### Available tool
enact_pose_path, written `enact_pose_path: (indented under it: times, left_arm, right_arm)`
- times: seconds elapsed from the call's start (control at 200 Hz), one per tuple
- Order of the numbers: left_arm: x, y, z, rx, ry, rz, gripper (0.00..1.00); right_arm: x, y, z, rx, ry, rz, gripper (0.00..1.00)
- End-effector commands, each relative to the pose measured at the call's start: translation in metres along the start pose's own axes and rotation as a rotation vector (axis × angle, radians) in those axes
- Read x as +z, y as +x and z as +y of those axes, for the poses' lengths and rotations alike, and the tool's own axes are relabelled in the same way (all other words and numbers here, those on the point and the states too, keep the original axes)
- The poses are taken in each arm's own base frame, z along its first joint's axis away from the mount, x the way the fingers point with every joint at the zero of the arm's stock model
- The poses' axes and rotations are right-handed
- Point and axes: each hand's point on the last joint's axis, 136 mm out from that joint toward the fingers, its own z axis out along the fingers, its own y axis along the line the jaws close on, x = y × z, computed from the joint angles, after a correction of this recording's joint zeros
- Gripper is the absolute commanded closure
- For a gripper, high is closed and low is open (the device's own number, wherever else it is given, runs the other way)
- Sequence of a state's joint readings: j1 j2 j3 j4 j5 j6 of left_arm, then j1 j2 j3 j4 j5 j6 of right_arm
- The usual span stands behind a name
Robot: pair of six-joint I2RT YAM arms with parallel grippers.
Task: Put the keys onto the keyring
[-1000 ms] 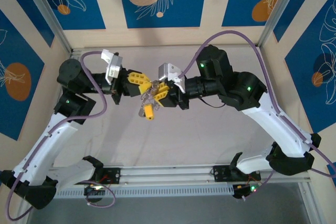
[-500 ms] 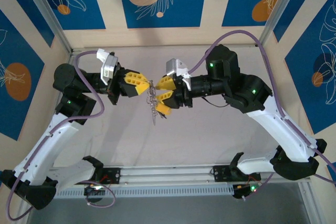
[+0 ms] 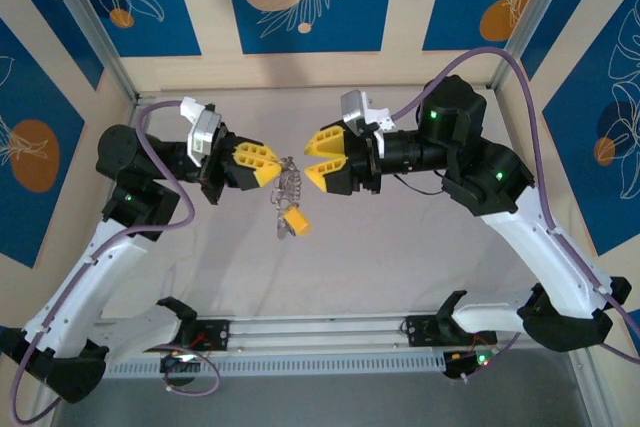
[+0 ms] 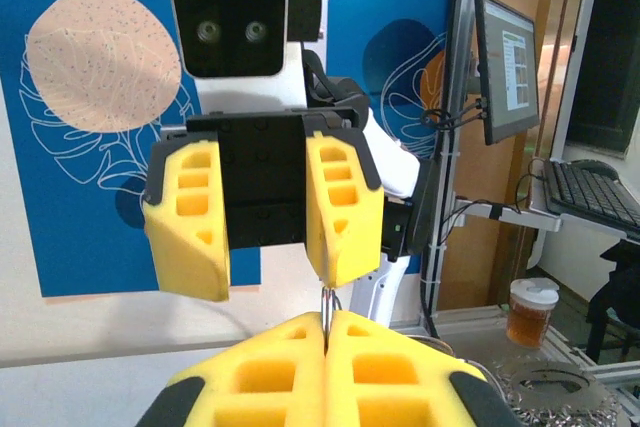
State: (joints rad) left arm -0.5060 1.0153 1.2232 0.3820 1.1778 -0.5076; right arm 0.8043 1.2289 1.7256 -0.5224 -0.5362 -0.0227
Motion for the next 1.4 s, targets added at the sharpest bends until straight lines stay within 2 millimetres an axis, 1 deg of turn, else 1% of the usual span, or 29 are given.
enact_pose_path:
  times: [0.0,0.155,0.32,0.45,0.665,0.785,1.015,1.125,1.25,1.341,1.396]
  left_arm:
    - [-0.003,-0.007,-0.012,0.055,0.024,-0.01,1.0]
    - [-0.003,-0.007,-0.012,0.054,0.024,-0.01,1.0]
    - [-0.003,-0.007,-0.012,0.057,0.022,-0.01,1.0]
    - [-0.003,-0.007,-0.011,0.054,0.025,-0.009,1.0]
    - [-0.002,-0.008,-0.011,0.057,0.028,-0.015,1.0]
    - [-0.002,-0.009,-0.011,0.057,0.033,-0.018,1.0]
    - [-0.001,-0.016,-0.014,0.078,0.044,-0.028,1.0]
    - [-0.001,-0.018,-0.015,0.08,0.059,-0.033,1.0]
    - [-0.001,-0.019,-0.016,0.074,0.074,-0.044,1.0]
    - [-0.001,-0.02,-0.018,0.07,0.086,-0.047,1.0]
    - [-0.001,-0.02,-0.018,0.065,0.094,-0.048,1.0]
  right_arm:
    - [0.006,-0.004,0.005,0.041,-0.076,-0.024,0.62]
    - [0.012,-0.004,0.016,0.052,-0.159,-0.023,0.63]
    - [0.017,0.002,0.012,0.071,-0.156,0.002,0.7]
    - [0.018,0.007,0.014,0.085,-0.174,0.012,0.73]
    - [0.02,0.015,0.011,0.106,-0.162,0.031,0.93]
    - [0.022,0.018,0.008,0.116,-0.155,0.038,1.0]
    - [0.027,0.031,0.0,0.16,-0.14,0.067,1.0]
    - [0.03,0.034,-0.004,0.176,-0.141,0.073,1.0]
    - [0.034,0.031,-0.008,0.178,-0.14,0.062,1.0]
    - [0.036,0.025,-0.011,0.166,-0.132,0.029,1.0]
    - [0.037,0.022,-0.013,0.165,-0.137,0.01,0.97]
